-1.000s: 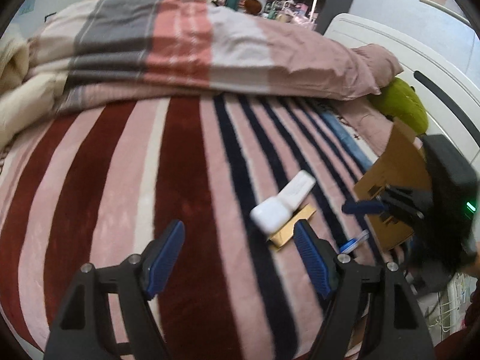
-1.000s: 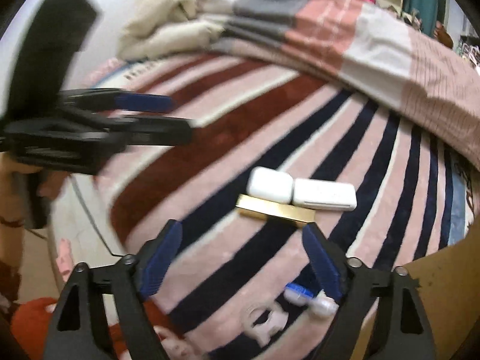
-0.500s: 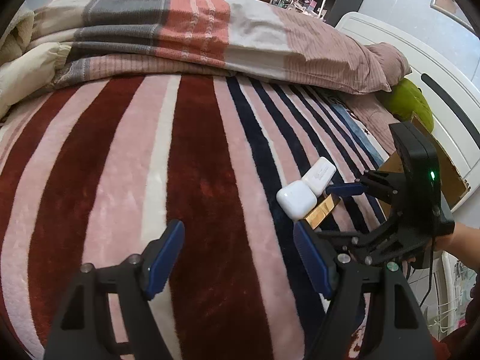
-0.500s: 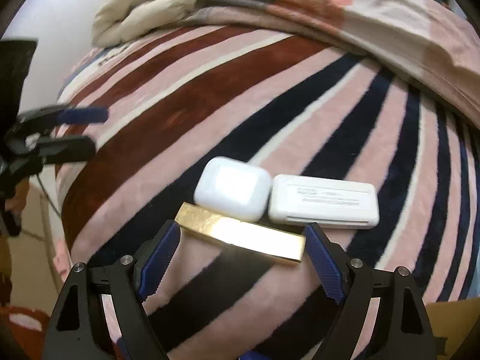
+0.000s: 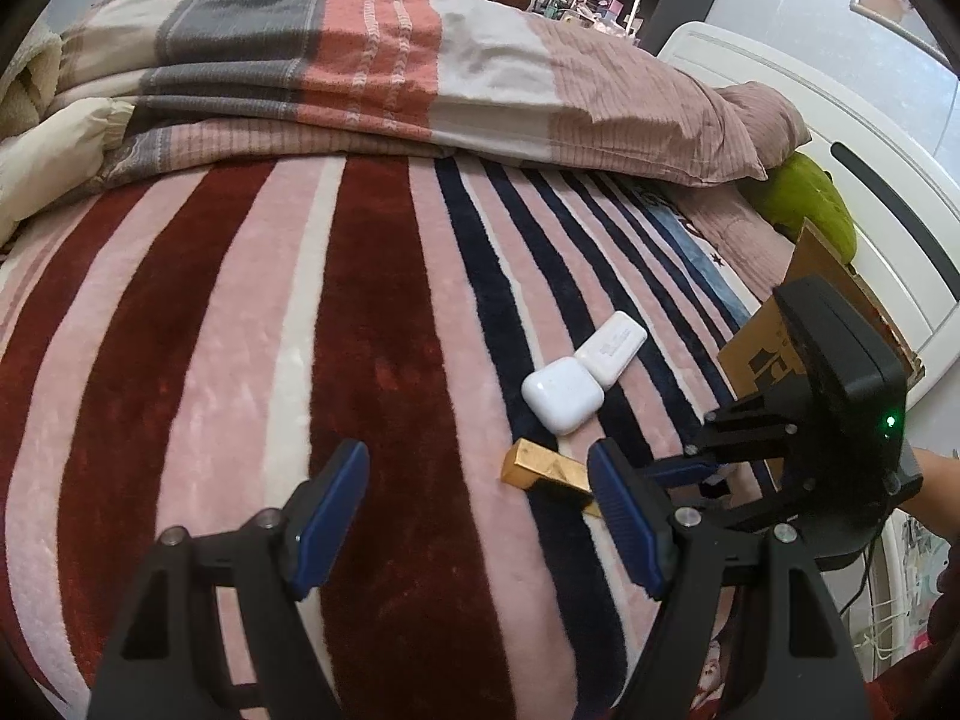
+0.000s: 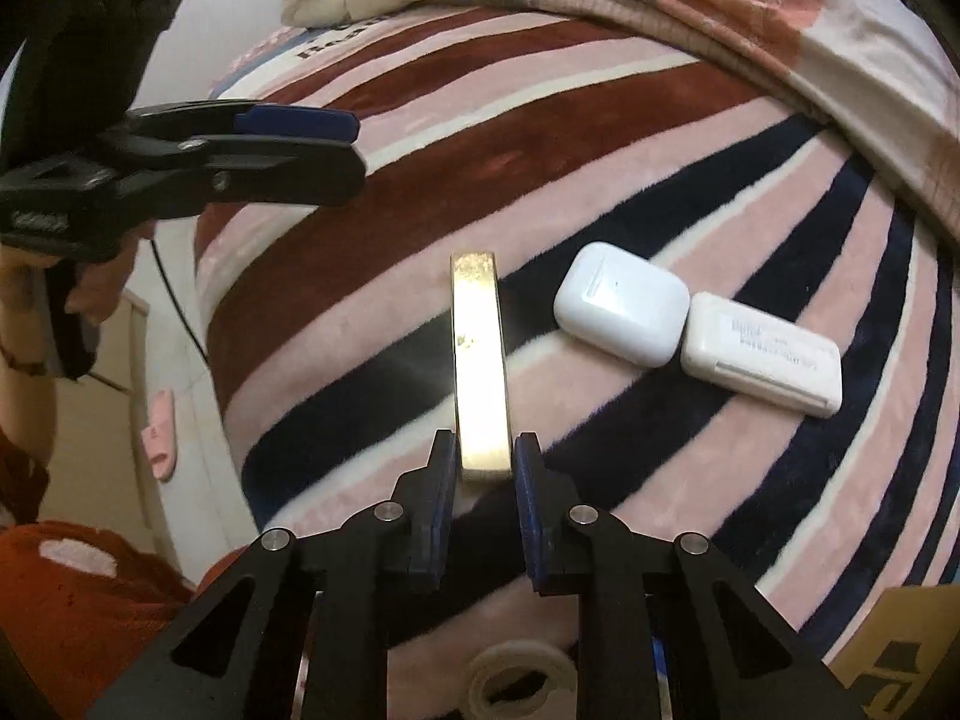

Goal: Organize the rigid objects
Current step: 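Return the right gripper to the gold bar and grasp it, then carry the gold bar into the cardboard box and release it, then reach the right gripper to the white coiled cable and grasp it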

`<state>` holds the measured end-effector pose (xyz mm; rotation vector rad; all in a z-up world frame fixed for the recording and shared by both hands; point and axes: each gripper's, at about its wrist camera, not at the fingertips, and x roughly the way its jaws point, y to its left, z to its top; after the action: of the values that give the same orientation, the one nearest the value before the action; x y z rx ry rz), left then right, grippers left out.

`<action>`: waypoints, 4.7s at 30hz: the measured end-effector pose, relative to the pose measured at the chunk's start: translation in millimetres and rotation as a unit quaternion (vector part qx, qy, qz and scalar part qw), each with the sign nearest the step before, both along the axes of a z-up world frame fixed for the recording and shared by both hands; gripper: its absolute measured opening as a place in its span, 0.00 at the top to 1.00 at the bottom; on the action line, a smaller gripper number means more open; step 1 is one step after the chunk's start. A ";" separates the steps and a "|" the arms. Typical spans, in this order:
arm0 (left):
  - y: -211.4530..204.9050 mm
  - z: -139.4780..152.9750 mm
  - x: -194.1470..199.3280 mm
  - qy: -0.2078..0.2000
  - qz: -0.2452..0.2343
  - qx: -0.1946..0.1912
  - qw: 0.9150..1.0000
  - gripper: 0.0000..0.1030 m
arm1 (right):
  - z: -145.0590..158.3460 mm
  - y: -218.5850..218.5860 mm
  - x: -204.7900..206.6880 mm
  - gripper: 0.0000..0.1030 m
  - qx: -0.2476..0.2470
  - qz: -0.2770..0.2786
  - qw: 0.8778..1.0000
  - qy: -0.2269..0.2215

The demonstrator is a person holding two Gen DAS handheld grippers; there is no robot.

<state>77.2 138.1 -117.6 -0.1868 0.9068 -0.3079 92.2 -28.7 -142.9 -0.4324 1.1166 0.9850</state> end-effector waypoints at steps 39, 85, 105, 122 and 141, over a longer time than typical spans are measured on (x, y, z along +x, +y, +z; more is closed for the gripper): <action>14.0 31.6 -11.2 -0.021 0.031 -0.024 0.999 0.30 | 12.4 29.3 2.1 0.86 0.043 -0.049 0.996 -0.061; -297.2 120.8 50.1 -0.058 -0.227 0.005 0.972 0.55 | 142.1 -232.7 -37.4 0.87 0.124 -0.221 0.958 -0.133; -250.7 126.3 35.2 -0.077 -0.168 0.009 0.983 0.30 | 135.6 -248.8 -32.2 0.86 0.105 -0.244 0.958 -0.112; -86.3 65.2 -20.5 -0.072 -0.042 0.011 0.996 0.25 | 120.2 -94.9 -103.9 0.64 0.134 -0.092 0.981 -0.106; -43.1 -9.3 -28.4 -0.018 -0.043 -0.017 0.999 0.25 | -9.1 -82.9 -80.2 0.53 -0.031 -0.172 0.980 -0.099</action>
<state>48.8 95.0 -127.0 -0.1728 0.8751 -0.4053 12.1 -111.6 -152.0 -0.3630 1.0022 0.5918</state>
